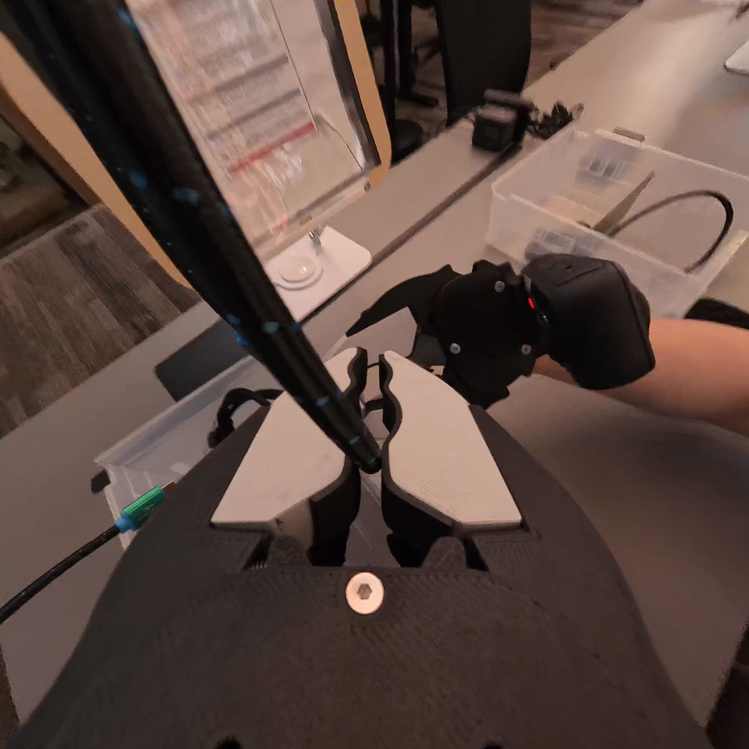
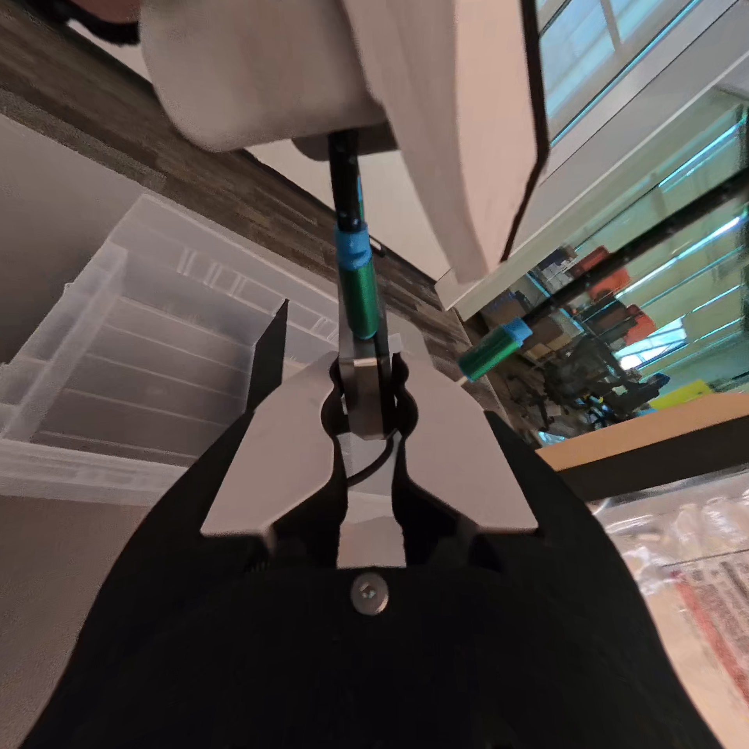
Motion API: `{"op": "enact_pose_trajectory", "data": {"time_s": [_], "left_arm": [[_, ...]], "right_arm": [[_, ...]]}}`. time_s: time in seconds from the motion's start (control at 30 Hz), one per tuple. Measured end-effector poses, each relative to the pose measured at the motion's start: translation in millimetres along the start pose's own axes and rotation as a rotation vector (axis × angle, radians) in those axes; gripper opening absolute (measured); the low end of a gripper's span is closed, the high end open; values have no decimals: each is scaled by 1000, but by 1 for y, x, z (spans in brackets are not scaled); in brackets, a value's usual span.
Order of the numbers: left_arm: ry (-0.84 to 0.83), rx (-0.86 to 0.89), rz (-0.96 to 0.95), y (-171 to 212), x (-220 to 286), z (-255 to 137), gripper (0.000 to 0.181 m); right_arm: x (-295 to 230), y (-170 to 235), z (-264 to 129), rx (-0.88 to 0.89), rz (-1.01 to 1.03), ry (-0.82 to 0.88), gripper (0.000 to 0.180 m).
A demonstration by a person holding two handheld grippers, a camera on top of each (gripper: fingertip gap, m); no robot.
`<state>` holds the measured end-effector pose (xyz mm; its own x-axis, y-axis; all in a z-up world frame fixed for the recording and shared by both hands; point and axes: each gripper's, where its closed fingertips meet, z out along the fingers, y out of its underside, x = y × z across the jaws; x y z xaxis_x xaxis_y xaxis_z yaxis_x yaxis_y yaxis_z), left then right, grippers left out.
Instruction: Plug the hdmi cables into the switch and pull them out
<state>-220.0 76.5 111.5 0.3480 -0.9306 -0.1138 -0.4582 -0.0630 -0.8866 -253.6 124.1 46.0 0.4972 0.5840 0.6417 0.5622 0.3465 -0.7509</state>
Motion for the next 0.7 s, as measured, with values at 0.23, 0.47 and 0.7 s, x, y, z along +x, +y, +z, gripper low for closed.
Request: {"op": "enact_pose_trajectory", "data": {"time_s": [0.23, 0.47, 0.7], "left_arm": [[-233, 338, -65, -39, -6, -91, 47], [-366, 648, -149, -39, -23, -183, 35], [-395, 205, -358, 63, -120, -122, 51]], "right_arm": [[57, -44, -18, 55, -14, 68, 22], [126, -108, -94, 176, -2, 173, 22], [115, -82, -183, 83, -6, 238, 21]]}}
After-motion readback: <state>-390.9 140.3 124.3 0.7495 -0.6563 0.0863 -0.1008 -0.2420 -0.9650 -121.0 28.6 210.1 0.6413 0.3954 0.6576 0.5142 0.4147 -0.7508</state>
